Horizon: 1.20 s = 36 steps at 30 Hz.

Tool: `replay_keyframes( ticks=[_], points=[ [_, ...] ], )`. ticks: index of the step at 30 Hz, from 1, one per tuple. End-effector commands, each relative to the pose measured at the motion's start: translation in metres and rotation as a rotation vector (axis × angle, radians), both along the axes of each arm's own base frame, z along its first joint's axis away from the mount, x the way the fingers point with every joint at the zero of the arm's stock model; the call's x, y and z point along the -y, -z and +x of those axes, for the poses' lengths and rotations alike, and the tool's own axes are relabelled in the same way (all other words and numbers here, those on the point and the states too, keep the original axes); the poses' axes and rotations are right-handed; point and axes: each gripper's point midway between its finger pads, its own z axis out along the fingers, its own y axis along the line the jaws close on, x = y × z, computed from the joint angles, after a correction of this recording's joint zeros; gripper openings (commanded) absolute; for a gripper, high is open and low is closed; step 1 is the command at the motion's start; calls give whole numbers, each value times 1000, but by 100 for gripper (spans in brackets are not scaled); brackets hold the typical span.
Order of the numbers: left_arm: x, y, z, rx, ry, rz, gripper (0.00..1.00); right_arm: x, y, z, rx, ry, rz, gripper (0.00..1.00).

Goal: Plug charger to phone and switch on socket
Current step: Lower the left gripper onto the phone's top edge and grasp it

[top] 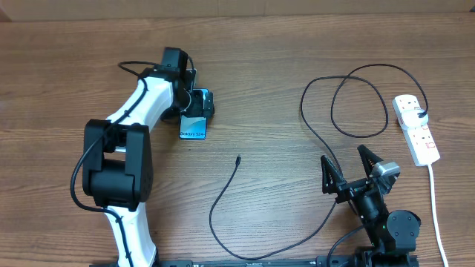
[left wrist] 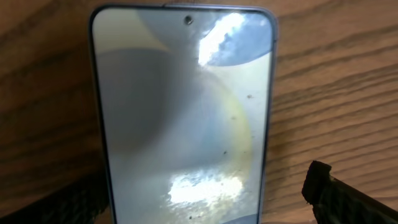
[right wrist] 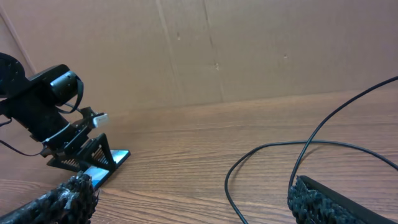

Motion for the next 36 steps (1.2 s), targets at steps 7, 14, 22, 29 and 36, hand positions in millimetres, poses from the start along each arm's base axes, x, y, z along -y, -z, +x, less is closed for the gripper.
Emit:
replay_keyframes(
  ticks=[7,14,22,29,36],
  points=[
    [-15,14,-10,-55,-79,121,100,-1,1,0,6,-6,0,100],
    [-16,23,-18,-72,-85,123,100,-1,1,0,6,-6,0,100],
    [-14,22,-10,-41,-86,115,81,-1,1,0,6,-6,0,100],
    [-16,30,-30,-113,-80,122,60,-1,1,0,6,-6,0,100],
    [-18,33,-63,-243,-71,126,45,-1,1,0,6,-6,0,100]
  ],
)
